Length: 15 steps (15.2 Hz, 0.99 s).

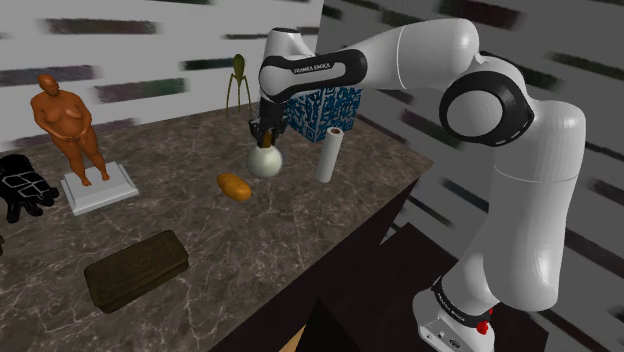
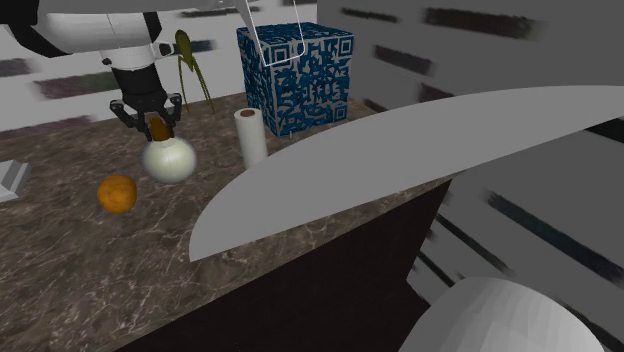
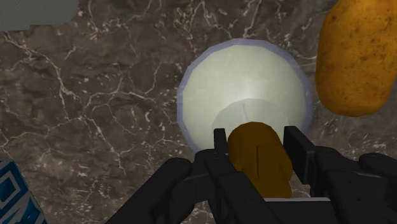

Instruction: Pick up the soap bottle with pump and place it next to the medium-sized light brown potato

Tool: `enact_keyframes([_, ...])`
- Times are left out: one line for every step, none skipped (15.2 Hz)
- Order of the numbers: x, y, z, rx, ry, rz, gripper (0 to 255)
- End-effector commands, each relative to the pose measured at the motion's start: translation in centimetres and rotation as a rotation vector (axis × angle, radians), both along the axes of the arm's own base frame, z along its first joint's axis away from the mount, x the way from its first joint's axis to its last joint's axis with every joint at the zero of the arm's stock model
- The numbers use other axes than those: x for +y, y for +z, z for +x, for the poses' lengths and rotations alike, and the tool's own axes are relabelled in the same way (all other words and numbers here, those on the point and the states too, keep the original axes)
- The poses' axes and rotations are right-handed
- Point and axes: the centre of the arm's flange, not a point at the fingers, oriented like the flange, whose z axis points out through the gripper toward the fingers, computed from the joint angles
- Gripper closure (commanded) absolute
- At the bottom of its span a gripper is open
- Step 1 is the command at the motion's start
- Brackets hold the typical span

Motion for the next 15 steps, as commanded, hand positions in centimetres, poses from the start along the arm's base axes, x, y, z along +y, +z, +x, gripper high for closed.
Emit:
enact_keyframes([0.0,0.0,0.0,-0.001,0.0,0.0,0])
enact_keyframes([0.0,0.0,0.0,-0.001,0.0,0.0,0])
enact_keyframes([0.0,0.0,0.0,-0.001,0.0,0.0,0])
enact_keyframes([0.0,0.0,0.0,-0.001,0.0,0.0,0])
enact_keyframes([0.0,0.0,0.0,-0.001,0.0,0.0,0])
enact_keyframes([0.0,0.0,0.0,-0.001,0.0,0.0,0])
enact_keyframes([-0.1,1.4,-0.1,-0.001,0.0,0.0,0])
enact_keyframes([-0.1,2.7,-0.2,-0.001,0.0,0.0,0])
enact_keyframes([-0.2,4.0,-0.3,-0.001,0.0,0.0,0])
enact_keyframes([-0.2,5.0,-0.4,-0.001,0.0,0.0,0])
enact_keyframes([-0.2,5.0,-0.4,-0.001,0.0,0.0,0])
enact_keyframes([-0.2,5.0,-0.4,-0.001,0.0,0.0,0])
enact_keyframes([-0.2,5.0,-0.4,-0.001,0.0,0.0,0])
enact_keyframes([-0.2,5.0,-0.4,-0.001,0.0,0.0,0])
enact_keyframes([-0.2,5.0,-0.4,-0.001,0.0,0.0,0])
